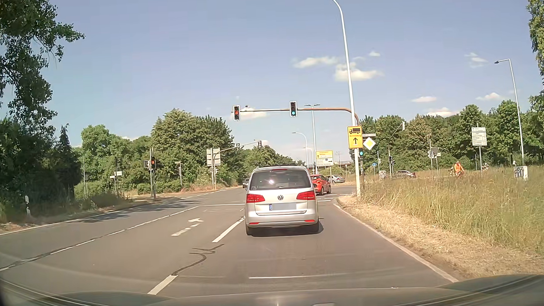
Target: Follow the waypoints while adhering to traffic rules and regulations
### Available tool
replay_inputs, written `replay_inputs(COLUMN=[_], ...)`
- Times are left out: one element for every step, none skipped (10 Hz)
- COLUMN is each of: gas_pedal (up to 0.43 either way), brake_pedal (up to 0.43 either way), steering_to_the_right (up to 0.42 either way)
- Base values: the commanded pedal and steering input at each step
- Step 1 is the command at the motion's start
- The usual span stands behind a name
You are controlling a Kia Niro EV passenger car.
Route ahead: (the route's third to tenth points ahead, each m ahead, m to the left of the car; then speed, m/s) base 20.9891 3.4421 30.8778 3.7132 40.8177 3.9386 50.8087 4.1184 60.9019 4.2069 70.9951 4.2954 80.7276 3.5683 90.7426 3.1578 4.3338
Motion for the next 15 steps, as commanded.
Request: replay_inputs(gas_pedal=[0.280, 0.260, 0.260, 0.260, 0.260, 0.228, 0.177, 0.130, 0.079, 0.079, 0.079, 0.079, 0.079, 0.079, 0.079], brake_pedal=[0.030, 0.030, 0.030, 0.030, 0.030, 0.030, 0.030, 0.037, 0.030, 0.030, 0.030, 0.030, 0.030, 0.030, 0.030], steering_to_the_right=[0.000, 0.001, 0.000, 0.000, 0.000, 0.000, 0.000, 0.001, 0.001, 0.001, 0.001, 0.001, 0.001, 0.001, 0.001])
